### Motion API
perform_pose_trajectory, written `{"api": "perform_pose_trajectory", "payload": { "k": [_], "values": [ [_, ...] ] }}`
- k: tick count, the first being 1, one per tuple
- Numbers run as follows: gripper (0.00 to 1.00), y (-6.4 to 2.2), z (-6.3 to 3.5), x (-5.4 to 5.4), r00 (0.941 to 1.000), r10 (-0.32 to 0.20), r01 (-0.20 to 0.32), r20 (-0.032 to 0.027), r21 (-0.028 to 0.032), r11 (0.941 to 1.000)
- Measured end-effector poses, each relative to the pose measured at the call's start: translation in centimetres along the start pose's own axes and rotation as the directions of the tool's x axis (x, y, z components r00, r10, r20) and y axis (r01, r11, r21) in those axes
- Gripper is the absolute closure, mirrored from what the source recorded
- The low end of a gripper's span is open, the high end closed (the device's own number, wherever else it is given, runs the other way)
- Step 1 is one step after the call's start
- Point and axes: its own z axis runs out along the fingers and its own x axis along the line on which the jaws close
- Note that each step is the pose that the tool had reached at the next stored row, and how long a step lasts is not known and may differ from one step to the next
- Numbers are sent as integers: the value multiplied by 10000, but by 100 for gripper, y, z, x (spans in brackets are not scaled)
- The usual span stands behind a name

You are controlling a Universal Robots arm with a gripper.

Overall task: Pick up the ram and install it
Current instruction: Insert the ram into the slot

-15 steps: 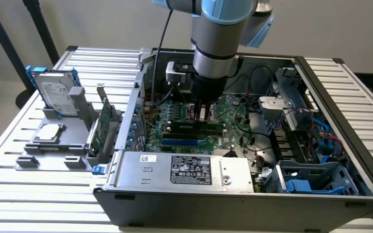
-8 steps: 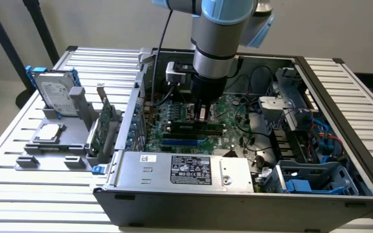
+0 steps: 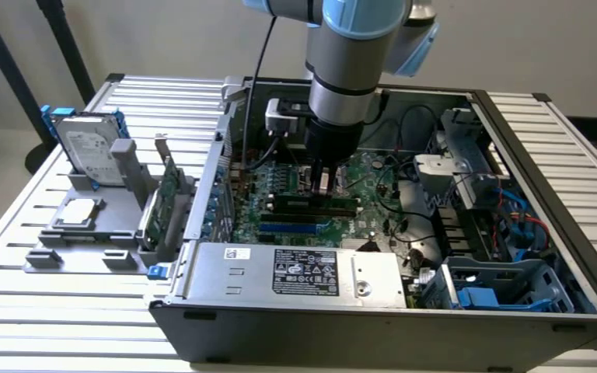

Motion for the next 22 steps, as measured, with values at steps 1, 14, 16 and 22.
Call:
{"api": "perform_pose_trajectory", "payload": {
  "k": [1,14,16,22],
  "values": [
    [86,-1,4,-7,10000,-1,1,15,4,10000],
    [86,6,1,-10,10000,2,-2,-14,0,10000],
    [86,7,1,-8,10000,2,-2,-25,0,10000],
    [86,8,3,-8,10000,4,-4,-48,-10,10000]
  ]
}}
